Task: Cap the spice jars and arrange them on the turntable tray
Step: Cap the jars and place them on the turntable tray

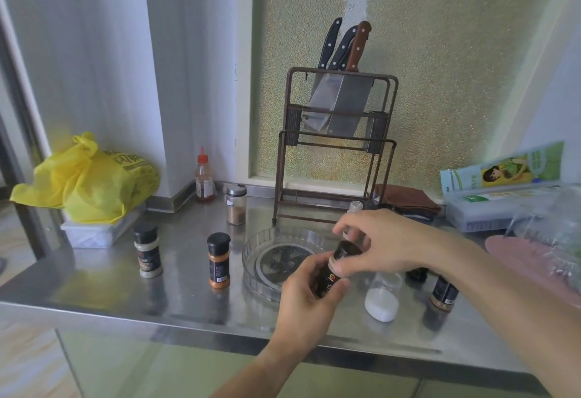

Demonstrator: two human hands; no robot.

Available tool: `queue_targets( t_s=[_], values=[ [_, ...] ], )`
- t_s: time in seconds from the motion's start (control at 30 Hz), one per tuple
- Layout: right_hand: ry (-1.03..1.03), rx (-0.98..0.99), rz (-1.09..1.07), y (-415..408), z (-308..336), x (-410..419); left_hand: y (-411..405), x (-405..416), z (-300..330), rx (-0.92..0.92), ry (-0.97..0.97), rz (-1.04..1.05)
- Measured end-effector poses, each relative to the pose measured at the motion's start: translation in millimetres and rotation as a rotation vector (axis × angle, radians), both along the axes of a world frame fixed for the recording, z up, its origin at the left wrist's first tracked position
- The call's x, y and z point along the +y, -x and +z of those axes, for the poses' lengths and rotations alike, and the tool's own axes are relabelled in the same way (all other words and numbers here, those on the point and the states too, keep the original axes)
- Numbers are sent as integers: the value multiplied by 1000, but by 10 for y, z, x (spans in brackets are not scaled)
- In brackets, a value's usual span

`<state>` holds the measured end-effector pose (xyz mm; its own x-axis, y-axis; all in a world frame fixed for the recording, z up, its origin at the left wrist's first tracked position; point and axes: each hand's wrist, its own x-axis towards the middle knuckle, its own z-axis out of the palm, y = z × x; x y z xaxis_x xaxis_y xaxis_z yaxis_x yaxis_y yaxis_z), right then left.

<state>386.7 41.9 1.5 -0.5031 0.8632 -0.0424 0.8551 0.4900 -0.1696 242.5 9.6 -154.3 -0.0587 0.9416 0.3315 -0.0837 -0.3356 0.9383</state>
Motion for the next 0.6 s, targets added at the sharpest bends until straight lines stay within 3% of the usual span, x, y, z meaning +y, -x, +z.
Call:
queue_targets(
  t_s=[0.17, 0.27, 0.37, 0.5, 0.6],
  values=[
    [-32, -17, -9, 15, 1, 10, 10, -30, 20, 31, -8, -4],
    [49, 51, 31, 18, -11, -8, 21, -32, 20, 28, -10, 1],
    [-30, -18, -8, 14, 6, -10, 21, -47, 18, 62, -9, 1],
    [57, 45, 39, 24, -8, -36, 32, -59, 20, 58, -5, 6],
    [-41, -8, -11, 33, -1, -35, 44, -61, 24, 78, -10, 16]
  ],
)
